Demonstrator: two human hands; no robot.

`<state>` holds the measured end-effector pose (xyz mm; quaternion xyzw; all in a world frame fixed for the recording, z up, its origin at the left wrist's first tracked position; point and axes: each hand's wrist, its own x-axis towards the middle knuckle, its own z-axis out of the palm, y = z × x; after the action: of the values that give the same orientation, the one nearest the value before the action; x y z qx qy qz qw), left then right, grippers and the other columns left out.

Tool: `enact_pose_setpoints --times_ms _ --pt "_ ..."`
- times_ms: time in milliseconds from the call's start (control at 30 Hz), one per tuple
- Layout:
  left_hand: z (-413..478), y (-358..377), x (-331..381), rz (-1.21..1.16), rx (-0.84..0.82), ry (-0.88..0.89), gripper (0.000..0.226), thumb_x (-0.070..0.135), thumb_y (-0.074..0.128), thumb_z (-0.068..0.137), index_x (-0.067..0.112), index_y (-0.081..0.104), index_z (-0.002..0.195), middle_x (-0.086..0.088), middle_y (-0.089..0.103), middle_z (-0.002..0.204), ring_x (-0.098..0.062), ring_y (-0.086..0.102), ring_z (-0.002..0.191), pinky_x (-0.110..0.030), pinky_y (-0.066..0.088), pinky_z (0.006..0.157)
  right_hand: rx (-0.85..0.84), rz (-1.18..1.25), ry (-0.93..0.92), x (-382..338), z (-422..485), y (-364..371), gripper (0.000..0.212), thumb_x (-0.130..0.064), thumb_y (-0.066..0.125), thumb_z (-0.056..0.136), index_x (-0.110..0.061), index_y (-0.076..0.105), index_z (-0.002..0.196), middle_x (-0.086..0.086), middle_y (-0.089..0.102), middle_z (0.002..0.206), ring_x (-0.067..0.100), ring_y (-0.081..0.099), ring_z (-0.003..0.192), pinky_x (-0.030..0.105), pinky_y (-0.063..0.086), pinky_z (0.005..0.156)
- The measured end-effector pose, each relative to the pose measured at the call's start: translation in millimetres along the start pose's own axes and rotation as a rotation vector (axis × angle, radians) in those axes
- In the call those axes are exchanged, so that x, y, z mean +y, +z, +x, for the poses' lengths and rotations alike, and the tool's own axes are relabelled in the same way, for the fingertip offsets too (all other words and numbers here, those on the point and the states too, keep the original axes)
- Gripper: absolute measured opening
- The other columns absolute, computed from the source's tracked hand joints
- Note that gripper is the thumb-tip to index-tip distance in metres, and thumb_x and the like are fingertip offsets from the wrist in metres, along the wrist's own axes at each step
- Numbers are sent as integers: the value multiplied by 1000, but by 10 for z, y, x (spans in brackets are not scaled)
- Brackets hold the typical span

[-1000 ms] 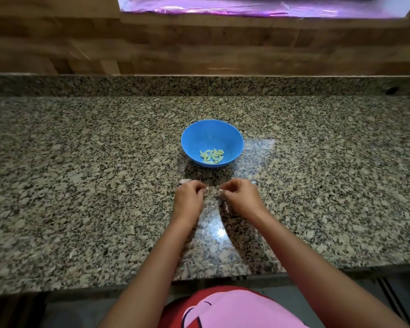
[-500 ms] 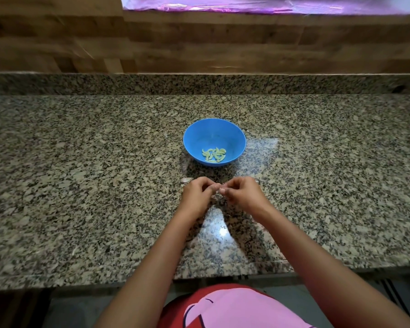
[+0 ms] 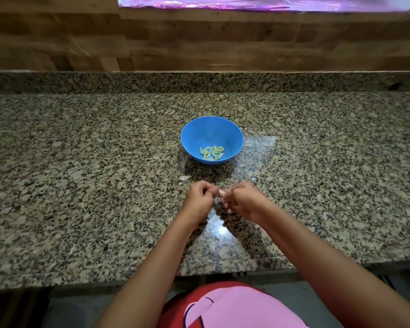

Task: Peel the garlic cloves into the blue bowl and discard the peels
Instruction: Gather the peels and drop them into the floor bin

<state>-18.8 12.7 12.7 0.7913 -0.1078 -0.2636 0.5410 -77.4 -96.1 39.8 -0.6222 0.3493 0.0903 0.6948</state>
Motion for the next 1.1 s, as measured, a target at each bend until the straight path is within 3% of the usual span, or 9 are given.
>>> enact_pose_setpoints --times_ms 133,233,367,467,600,700,833,933,1100 --pt "9 27 7 -74 42 -105 14 22 53 95 12 57 86 -1 55 74 -13 46 63 -28 39 63 170 -550 -329 77 -12 21 15 -18 60 91 -3 64 89 5 61 73 11 51 61 28 44 61" --pt "-36 52 33 -77 69 -89 14 22 53 95 12 56 85 -13 59 76 -22 51 67 -29 41 58 138 -470 -317 82 -11 -1 13 -15 56 93 -9 63 84 4 60 72 13 51 63 33 44 64" --pt "-122 96 89 -97 60 -94 12 20 52 96 12 56 88 -27 60 114 -45 53 109 -51 47 89 75 -382 -275 62 -87 -58 24 -11 55 94 -8 59 71 6 55 65 14 49 57 23 43 53" --pt "-124 137 108 -150 80 -132 12 18 52 96 9 59 93 -27 59 117 -43 53 113 -49 47 90 90 -400 -318 72 -111 -43 21 -7 54 93 -8 56 71 4 52 64 11 45 53 22 39 51" --pt "-121 182 98 95 140 -57 9 20 50 96 15 56 92 -9 64 109 -23 58 95 -29 43 75 292 -832 -512 73 -97 -7 13 -12 52 91 -3 60 86 6 58 81 16 50 72 25 34 60" --pt "-119 151 65 93 183 -52 10 23 49 96 15 55 93 -8 63 106 -20 55 87 -28 41 70 292 -769 -508 84 -103 29 12 -13 53 92 -4 60 88 2 57 81 14 50 72 24 37 61" --pt "-62 13 -17 -155 128 -100 14 20 53 95 12 56 85 -17 63 88 -24 58 71 -36 51 62 237 -703 -396 132 -115 -42 14 -15 50 96 -7 61 94 -2 59 82 5 52 67 8 39 53" --pt "-68 -31 -46 -350 32 -131 18 11 52 95 9 55 77 -3 52 67 -8 41 47 -16 36 38 208 -897 -380 120 -130 -86 27 -18 43 99 -5 60 83 0 54 77 9 47 63 15 39 56" --pt "-108 -33 -59 -259 -55 -102 17 10 54 94 6 58 77 -1 52 60 -5 40 40 -16 36 41 265 -862 -435 136 -149 -76 11 -14 61 90 -9 58 80 -2 54 84 10 53 75 20 48 65"
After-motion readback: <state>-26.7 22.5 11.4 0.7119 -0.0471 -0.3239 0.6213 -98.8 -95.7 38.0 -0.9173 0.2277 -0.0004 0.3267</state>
